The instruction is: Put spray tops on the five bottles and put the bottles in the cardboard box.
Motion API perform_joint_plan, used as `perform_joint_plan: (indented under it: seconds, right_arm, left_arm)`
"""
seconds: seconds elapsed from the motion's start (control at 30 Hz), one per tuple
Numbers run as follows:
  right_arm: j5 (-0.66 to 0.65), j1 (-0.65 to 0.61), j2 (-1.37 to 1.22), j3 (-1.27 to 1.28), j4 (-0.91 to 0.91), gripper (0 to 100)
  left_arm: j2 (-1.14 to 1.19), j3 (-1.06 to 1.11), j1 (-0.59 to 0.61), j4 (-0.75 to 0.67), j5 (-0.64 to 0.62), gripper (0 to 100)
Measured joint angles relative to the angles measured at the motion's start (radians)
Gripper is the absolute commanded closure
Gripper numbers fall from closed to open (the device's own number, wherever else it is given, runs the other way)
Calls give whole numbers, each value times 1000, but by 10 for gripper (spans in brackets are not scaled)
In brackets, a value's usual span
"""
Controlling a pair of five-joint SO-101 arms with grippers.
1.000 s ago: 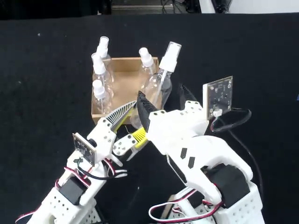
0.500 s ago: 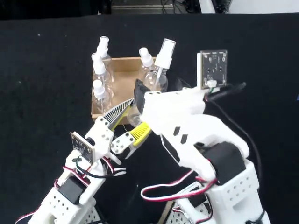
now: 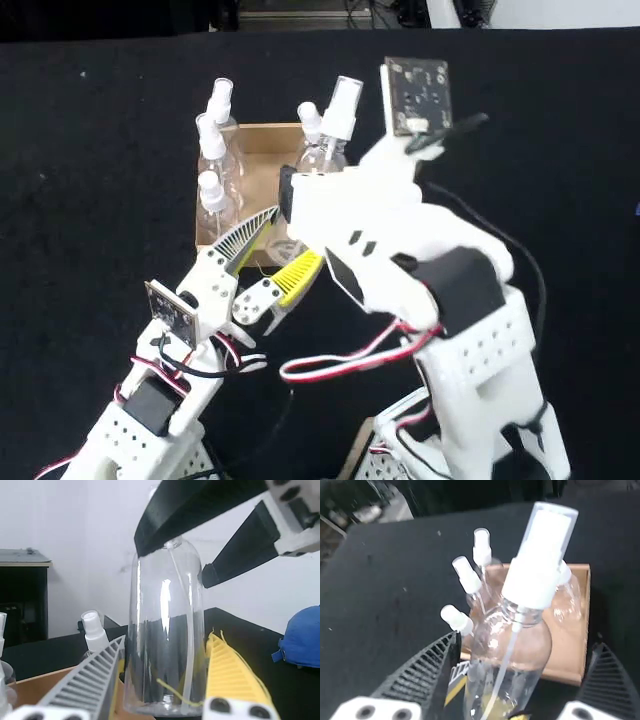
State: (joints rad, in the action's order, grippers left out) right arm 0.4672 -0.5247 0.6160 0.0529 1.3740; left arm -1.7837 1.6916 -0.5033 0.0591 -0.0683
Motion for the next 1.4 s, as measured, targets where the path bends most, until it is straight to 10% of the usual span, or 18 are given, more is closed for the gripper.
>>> perform_joint_plan:
  seconds: [0.37, 0.57, 0.83, 1.4]
  right_arm:
    - [0, 0, -77, -66, 51, 645]
    - [0, 0, -74, -66, 54, 835]
    - [0, 5, -71, -63, 54, 701]
    - [-2, 8, -71, -23, 9, 988]
  left_arm:
    - [0, 0, 0, 0, 0, 827]
    - [0, 0, 0, 0, 0, 827]
    - [-5, 0, 3, 0, -2, 827]
    - [-15, 0, 8, 0, -5, 827]
